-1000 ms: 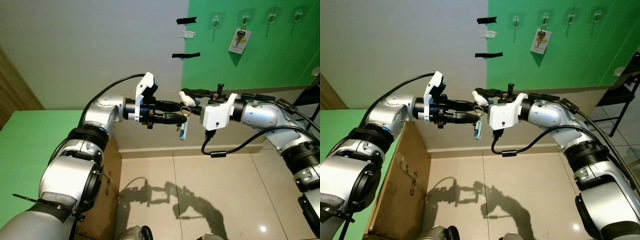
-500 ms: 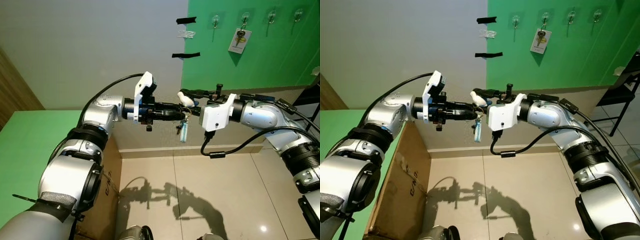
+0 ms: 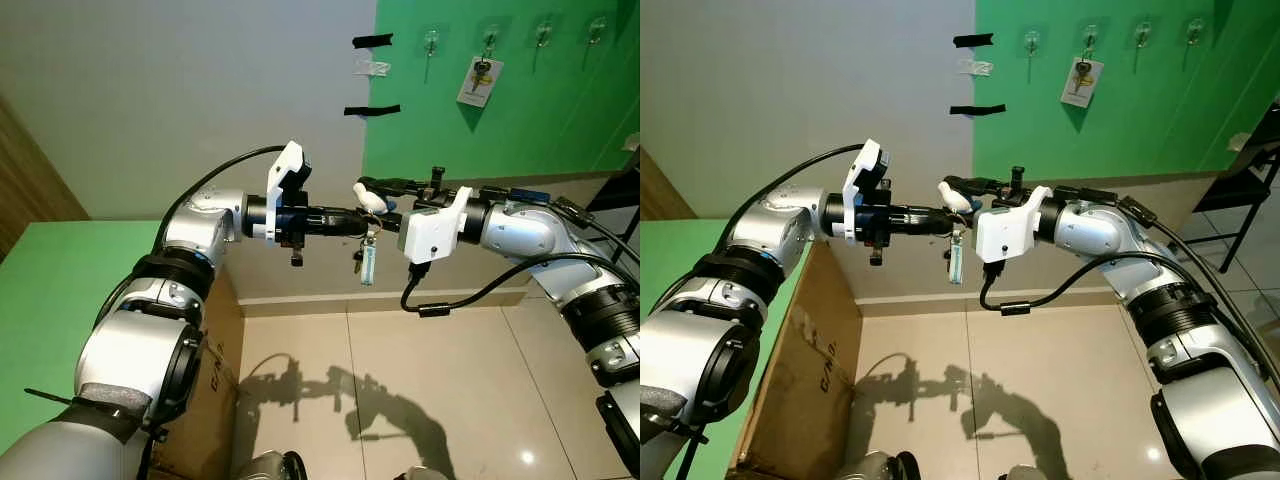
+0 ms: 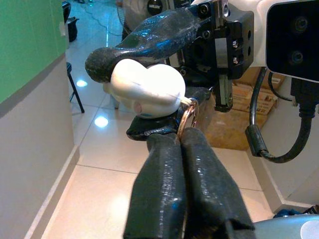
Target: Hang keys on a hook
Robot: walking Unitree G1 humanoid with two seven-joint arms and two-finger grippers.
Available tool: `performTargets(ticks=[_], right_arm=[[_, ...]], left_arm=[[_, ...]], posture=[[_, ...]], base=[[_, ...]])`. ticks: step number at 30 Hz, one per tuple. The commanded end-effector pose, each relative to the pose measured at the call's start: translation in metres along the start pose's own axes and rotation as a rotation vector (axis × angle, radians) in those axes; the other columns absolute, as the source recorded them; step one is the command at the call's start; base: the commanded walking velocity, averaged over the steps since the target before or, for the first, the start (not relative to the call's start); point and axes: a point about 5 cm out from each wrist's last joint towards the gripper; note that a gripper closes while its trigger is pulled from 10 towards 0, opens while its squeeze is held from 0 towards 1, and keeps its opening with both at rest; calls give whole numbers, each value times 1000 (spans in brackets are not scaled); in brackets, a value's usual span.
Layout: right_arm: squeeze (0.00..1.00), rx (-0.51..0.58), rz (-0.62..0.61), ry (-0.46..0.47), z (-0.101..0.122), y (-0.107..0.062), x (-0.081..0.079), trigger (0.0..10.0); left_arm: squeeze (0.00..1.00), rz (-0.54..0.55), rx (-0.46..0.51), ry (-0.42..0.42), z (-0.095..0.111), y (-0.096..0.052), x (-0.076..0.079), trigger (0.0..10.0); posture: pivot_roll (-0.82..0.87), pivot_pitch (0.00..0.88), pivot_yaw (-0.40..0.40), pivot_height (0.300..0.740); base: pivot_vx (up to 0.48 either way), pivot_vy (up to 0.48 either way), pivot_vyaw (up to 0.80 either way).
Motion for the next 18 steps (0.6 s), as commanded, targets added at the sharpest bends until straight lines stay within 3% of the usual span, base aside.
performTargets(ticks=[1, 14, 18], right_arm=[[0, -2, -3, 9, 0, 0, 0, 0], [0, -1, -3, 10, 1, 0, 0, 0], [0, 4, -19, 25, 4, 2, -4, 0]], left_arm=[[0, -42, 7, 30, 12, 6, 0, 0], [0, -43, 7, 28, 12, 6, 0, 0], [0, -43, 82, 2, 21, -6, -1, 0]], posture=[[-214, 0, 111, 740], [-214, 0, 111, 740], [-222, 0, 148, 740]], base=[[0, 0, 0], [0, 0, 0], [0, 0, 0]])
Point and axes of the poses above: a point about 5 cm out from each wrist's last joint towards the gripper, its own y axis pointing out of the wrist towards the gripper, its own z axis along the axis of the wrist's last joint, x = y × z, and after that the axes turned 2 degrees about y, right-handed
